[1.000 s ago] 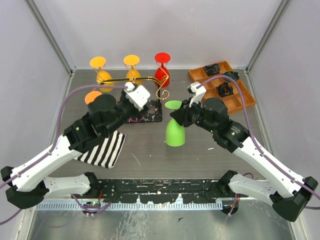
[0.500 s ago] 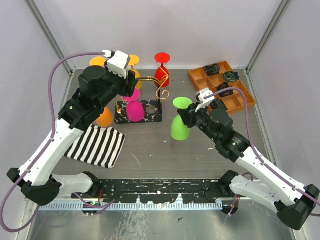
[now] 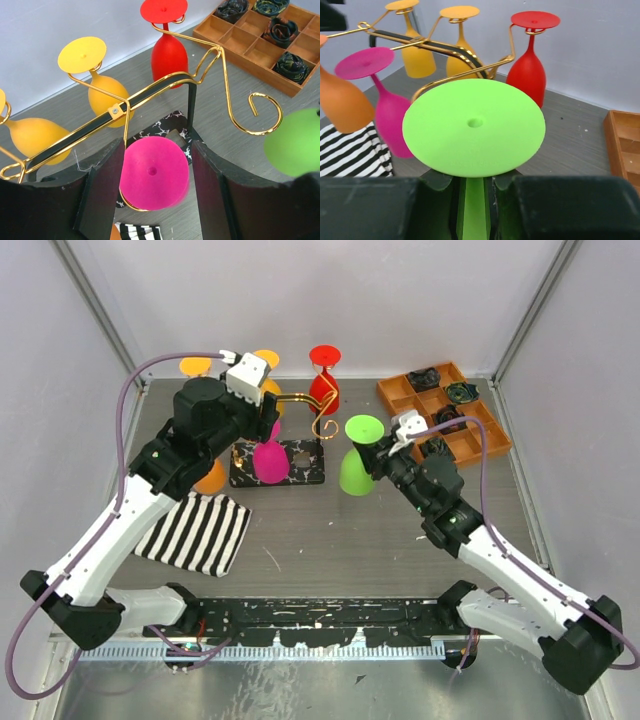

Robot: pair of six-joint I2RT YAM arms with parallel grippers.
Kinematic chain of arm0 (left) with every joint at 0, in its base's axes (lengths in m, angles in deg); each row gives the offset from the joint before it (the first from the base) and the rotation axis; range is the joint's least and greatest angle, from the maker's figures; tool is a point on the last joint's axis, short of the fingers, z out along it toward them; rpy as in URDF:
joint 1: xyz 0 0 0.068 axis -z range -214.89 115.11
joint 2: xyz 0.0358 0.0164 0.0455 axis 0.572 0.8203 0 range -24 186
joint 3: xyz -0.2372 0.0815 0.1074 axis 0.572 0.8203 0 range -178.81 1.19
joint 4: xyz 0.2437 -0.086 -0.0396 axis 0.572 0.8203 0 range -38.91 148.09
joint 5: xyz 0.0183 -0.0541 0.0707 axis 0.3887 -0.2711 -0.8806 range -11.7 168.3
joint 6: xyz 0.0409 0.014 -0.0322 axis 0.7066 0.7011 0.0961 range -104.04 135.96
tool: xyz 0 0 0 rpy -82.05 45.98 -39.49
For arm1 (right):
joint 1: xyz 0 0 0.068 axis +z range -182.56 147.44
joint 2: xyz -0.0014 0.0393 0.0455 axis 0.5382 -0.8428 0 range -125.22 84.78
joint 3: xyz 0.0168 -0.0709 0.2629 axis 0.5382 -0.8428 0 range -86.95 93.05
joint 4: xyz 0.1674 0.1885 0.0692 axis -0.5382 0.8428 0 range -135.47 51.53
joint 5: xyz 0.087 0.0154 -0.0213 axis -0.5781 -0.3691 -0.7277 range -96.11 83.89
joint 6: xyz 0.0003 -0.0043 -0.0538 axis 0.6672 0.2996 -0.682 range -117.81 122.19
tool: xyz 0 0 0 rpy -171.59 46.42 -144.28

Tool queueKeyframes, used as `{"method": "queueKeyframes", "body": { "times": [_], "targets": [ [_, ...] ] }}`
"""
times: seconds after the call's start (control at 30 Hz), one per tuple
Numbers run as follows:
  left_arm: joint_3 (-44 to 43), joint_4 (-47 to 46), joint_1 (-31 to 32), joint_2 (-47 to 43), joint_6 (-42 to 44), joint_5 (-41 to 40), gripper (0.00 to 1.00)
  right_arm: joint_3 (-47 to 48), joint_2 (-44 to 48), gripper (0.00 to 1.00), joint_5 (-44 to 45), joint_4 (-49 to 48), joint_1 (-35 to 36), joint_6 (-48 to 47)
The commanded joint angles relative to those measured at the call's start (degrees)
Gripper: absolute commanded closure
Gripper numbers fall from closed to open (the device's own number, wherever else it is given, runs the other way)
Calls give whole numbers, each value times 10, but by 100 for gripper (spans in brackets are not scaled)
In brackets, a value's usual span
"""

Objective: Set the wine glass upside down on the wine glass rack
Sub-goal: Turn the wine glass upside down at the wine rack.

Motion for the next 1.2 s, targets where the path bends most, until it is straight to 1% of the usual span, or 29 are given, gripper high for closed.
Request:
{"method": "queueKeyframes", "body": {
  "times": [0.0, 0.03, 0.1, 0.2, 0.33, 0.6, 0.8, 1.17],
  "targets": [
    [13, -19, -4, -17, 7, 8, 37, 44, -36, 100, -148, -88, -88, 18],
    [15, -19, -4, -19, 8, 7, 37, 49, -50, 99, -179, -95, -112, 25],
    [22, -21, -5, -23, 9, 5, 38, 49, -63, 100, -219, -119, -135, 24],
    [32, -25, -7, -27, 10, 3, 38, 39, -80, 99, -269, -161, -154, 21],
    [36, -26, -8, -28, 11, 3, 38, 48, -112, 100, -322, -190, -168, 20],
    [44, -27, -11, -30, 15, 1, 38, 74, -177, 99, -351, -215, -178, 5],
    [47, -28, -14, -30, 16, 4, 38, 89, -221, 100, -397, -238, -178, 3],
    [50, -29, -19, -30, 14, 9, 38, 122, -269, 99, -451, -244, -178, -3]
  ]
}}
